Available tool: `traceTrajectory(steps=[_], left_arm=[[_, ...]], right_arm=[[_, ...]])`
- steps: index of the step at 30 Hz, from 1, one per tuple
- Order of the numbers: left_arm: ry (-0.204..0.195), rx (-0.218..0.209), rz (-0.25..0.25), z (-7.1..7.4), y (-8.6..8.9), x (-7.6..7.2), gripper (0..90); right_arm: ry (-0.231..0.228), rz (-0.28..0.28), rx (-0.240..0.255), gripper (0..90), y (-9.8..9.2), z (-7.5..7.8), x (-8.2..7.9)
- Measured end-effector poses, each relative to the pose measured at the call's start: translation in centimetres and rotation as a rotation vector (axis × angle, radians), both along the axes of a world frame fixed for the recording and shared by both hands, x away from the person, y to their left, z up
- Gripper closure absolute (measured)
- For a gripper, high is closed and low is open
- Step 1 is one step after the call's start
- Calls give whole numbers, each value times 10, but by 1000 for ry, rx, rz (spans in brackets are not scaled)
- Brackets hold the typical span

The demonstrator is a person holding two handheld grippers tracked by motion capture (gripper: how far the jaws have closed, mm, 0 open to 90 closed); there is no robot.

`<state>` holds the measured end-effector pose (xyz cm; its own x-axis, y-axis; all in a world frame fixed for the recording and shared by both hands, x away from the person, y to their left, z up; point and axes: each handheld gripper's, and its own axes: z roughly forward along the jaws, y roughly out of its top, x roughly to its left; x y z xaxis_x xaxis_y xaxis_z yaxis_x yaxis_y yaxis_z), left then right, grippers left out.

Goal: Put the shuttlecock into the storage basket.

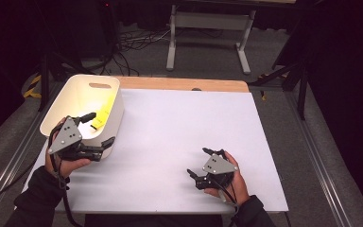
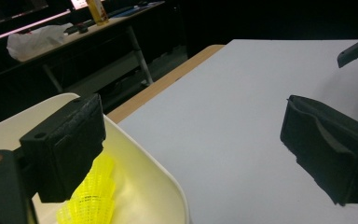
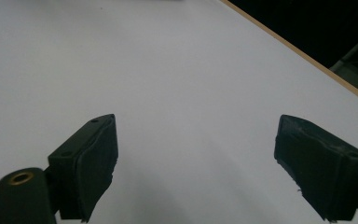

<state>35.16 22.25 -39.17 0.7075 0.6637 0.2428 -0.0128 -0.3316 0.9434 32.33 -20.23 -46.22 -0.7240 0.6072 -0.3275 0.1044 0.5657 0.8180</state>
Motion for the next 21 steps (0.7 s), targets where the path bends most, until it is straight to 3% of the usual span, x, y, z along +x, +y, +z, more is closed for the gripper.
traceTrajectory(steps=[13, 21], left_arm=[[-4, -10, -32, -3, -6, -7, 71], [-5, 5, -46, -7, -9, -11, 70]], right_arm=[[-13, 2, 0, 144, 1, 2, -2], [-17, 0, 2, 144, 0, 3, -3]])
